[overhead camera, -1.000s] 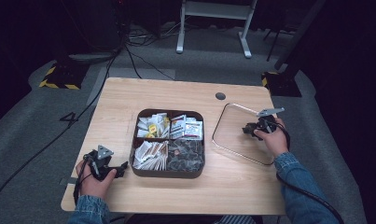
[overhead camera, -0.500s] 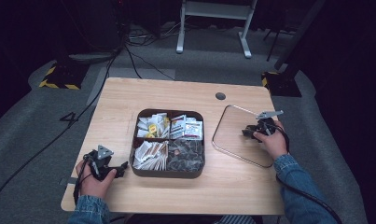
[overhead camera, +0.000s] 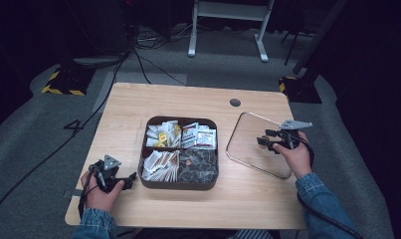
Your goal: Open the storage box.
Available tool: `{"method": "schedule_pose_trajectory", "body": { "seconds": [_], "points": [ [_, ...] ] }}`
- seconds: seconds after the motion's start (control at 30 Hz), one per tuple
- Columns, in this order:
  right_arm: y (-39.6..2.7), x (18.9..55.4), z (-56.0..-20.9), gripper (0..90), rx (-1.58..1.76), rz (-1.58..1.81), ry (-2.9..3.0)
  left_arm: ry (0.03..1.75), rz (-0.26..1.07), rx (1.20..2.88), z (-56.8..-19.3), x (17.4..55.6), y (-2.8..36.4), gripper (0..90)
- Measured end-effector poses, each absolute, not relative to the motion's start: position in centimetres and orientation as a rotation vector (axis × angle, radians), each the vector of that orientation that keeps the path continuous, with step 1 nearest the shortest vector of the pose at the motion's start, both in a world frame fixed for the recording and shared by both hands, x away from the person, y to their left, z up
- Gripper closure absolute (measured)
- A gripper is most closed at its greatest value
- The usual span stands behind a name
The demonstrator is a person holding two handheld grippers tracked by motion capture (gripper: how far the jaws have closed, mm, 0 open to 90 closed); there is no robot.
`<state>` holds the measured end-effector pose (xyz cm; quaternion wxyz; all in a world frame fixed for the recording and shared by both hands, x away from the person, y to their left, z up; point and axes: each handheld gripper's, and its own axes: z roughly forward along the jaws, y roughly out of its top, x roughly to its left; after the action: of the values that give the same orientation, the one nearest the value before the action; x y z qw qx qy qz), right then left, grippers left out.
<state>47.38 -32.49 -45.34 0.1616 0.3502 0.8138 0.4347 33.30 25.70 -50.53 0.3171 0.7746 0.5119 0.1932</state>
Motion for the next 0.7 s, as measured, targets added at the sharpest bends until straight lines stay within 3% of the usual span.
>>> {"method": "schedule_pose_trajectory", "body": {
  "seconds": [0.3,0.47,0.7],
  "points": [
    [-31.2,42.2,-46.8,40.0,0.966,1.366,2.334,1.352,0.520,2.031,-50.5,33.0,25.6,16.7],
    [-30.0,40.4,-48.7,34.9,0.941,1.335,2.429,1.345,0.524,2.032,-50.2,32.7,25.3,28.5],
    [-27.4,39.2,-50.1,35.0,0.804,1.308,2.543,1.384,0.542,1.981,-49.5,32.8,25.2,27.4]
  ]
}}
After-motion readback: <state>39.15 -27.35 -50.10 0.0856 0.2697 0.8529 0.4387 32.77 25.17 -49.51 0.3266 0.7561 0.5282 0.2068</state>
